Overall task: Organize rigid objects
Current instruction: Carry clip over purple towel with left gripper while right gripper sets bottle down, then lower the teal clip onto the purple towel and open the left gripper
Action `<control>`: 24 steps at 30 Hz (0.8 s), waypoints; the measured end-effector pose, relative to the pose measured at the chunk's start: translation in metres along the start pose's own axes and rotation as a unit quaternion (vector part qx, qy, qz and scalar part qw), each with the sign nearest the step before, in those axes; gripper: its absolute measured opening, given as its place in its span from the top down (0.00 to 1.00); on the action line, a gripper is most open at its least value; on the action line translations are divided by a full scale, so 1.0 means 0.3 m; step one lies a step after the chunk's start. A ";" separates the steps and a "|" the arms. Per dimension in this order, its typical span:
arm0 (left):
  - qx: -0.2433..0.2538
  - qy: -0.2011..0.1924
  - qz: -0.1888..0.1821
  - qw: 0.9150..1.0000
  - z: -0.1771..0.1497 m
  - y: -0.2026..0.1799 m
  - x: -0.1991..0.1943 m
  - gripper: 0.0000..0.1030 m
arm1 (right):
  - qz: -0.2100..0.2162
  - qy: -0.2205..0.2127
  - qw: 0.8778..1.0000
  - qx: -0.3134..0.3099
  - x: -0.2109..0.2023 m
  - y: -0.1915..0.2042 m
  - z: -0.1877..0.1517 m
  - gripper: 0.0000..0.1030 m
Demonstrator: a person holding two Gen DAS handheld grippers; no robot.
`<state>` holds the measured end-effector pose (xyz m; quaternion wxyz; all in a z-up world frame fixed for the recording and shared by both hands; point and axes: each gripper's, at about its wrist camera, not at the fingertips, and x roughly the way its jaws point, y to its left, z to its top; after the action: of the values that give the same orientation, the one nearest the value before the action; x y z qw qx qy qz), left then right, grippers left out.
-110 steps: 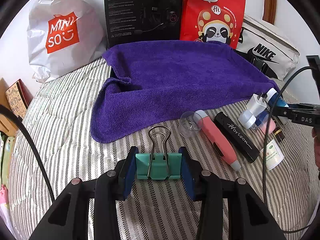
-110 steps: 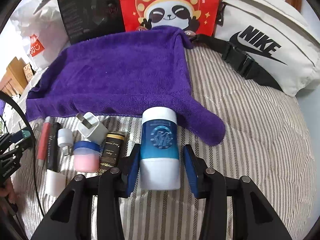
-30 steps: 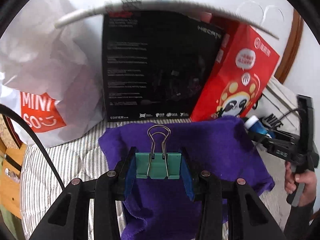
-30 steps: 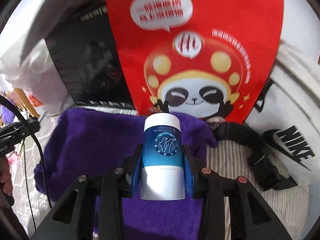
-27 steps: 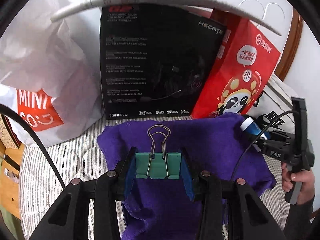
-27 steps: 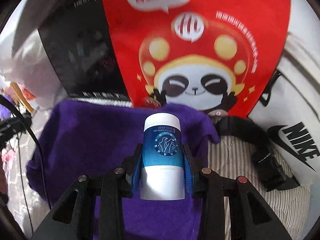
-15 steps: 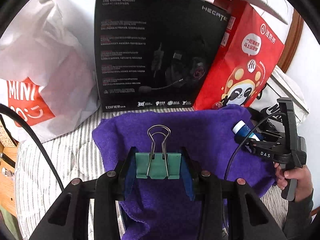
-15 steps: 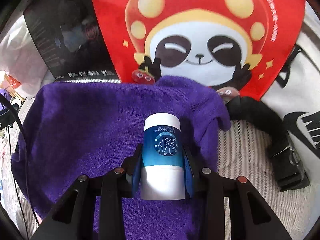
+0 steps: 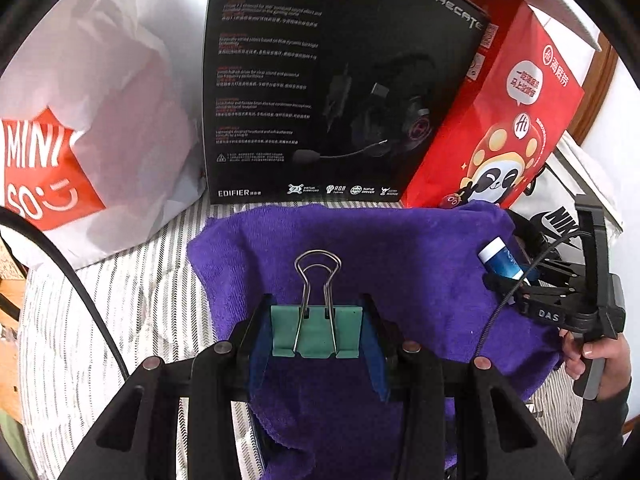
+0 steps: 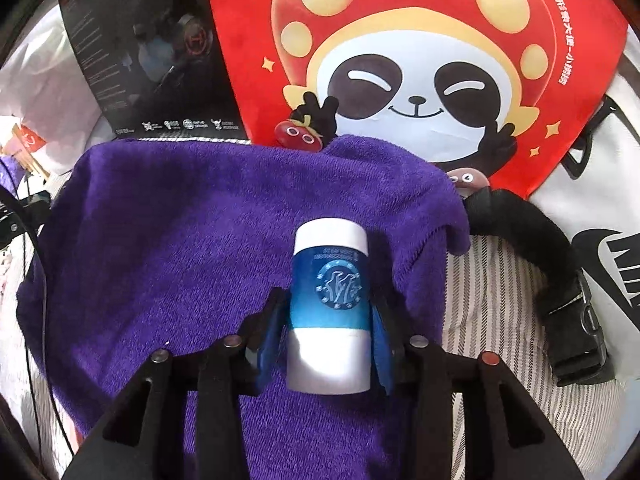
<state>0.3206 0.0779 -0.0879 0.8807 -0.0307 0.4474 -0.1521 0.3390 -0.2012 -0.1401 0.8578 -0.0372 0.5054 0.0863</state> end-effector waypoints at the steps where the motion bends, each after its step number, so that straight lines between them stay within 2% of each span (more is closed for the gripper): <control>1: 0.000 0.001 0.001 1.000 0.000 0.000 0.005 0.62 | 0.004 0.002 1.000 -0.003 0.001 0.003 -0.001 0.53; 4: 0.000 0.008 0.000 1.000 -0.005 -0.001 0.027 0.62 | 0.008 0.008 1.000 -0.013 -0.004 0.019 -0.005 0.44; 8: 0.009 0.018 0.003 1.000 -0.012 -0.017 0.058 0.62 | -0.011 -0.013 0.999 -0.029 -0.067 0.042 0.003 0.44; 14: 0.014 0.037 0.019 0.999 -0.026 -0.025 0.114 0.62 | -0.025 -0.057 0.997 -0.040 -0.202 0.042 0.031 0.38; 19: 0.012 0.034 0.025 0.999 -0.026 -0.032 0.133 0.62 | -0.029 -0.083 0.995 -0.036 -0.293 0.032 0.045 0.37; 24: 0.037 0.038 0.065 0.996 -0.034 -0.075 0.161 0.62 | -0.029 -0.097 0.994 -0.034 -0.356 0.024 0.023 0.36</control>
<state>0.3337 0.0430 -0.1272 0.8714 0.0371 0.4761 -0.1119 0.2931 -0.2049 -0.0433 0.9029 -0.0726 0.4157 0.0812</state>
